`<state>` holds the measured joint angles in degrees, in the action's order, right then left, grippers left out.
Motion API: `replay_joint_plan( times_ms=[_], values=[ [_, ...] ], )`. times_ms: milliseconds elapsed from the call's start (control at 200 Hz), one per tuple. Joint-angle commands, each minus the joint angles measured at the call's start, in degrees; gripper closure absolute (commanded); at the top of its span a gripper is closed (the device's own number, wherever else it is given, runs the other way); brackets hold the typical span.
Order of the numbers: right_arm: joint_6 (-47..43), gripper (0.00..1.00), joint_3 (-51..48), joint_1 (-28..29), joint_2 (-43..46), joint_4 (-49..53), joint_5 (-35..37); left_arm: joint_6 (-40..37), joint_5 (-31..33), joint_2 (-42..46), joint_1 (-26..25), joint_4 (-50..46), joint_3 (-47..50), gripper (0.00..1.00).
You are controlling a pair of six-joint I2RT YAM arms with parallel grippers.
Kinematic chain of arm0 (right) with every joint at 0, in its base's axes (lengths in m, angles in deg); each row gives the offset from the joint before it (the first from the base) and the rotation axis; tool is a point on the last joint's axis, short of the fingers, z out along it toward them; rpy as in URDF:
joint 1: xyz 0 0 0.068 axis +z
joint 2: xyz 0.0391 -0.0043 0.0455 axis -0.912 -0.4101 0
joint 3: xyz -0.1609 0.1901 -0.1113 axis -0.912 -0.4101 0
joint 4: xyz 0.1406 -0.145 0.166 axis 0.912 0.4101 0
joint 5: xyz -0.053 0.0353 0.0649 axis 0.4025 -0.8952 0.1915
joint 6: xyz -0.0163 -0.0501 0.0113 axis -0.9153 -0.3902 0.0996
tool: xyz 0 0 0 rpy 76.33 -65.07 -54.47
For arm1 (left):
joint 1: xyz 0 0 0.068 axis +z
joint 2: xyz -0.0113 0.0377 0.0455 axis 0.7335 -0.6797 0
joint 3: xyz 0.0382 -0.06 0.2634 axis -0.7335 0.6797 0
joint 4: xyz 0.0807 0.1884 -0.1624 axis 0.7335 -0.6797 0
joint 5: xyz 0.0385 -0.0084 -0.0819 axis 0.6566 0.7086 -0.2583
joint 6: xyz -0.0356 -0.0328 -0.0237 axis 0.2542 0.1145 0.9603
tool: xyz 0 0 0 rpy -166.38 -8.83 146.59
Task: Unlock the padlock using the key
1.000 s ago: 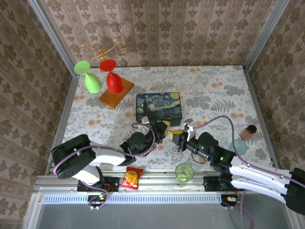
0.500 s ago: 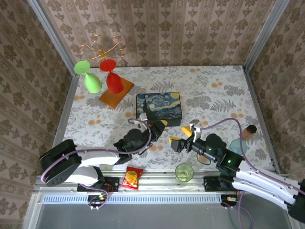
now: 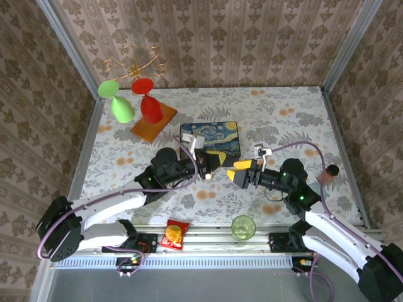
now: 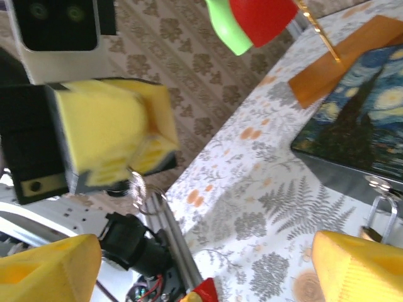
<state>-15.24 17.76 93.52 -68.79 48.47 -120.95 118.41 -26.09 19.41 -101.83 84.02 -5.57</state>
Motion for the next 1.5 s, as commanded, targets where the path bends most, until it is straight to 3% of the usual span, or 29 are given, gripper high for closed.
replay_joint_plan(
  times_ms=[0, 90, 475, 940, 1110, 1190, 1495],
  values=[
    [2.39, 0.2, 2.62, -0.03, -1.04, -7.9, -4.63, -5.69, -4.79, 1.27, 0.31, -1.29, -2.05, 1.0],
    [2.48, 0.31, 3.13, 0.74, -2.64, -9.35, -4.9, -4.3, -4.66, 1.45, 0.3, 1.58, -0.94, 1.0],
    [1.84, 0.54, 2.5, 7.08, -7.28, -15.89, -2.49, -2.05, -4.44, 1.99, 0.24, 5.94, -0.02, 1.0],
    [4.96, 0.7, 1.6, 7.17, -11.01, -24.72, -1.03, -1.47, -4.01, 1.77, -0.28, 7.13, 0.73, 1.0],
    [6.07, 0.81, 1.59, 7.13, -12.66, -27.99, -1.41, -0.93, -5.13, 0.98, -0.52, 9.76, 1.08, 1.0],
    [5.91, 0.9, 1.83, 7.21, -12.49, -27.43, -1.81, -0.9, -5.02, 1.01, -0.51, 9.78, 1.17, 1.0],
    [5.73, 0.98, 0.46, 7.17, -10.79, -26.18, -1.16, -0.08, -3.46, 0.71, -0.53, 10.91, 2.55, 1.0]
  ],
)
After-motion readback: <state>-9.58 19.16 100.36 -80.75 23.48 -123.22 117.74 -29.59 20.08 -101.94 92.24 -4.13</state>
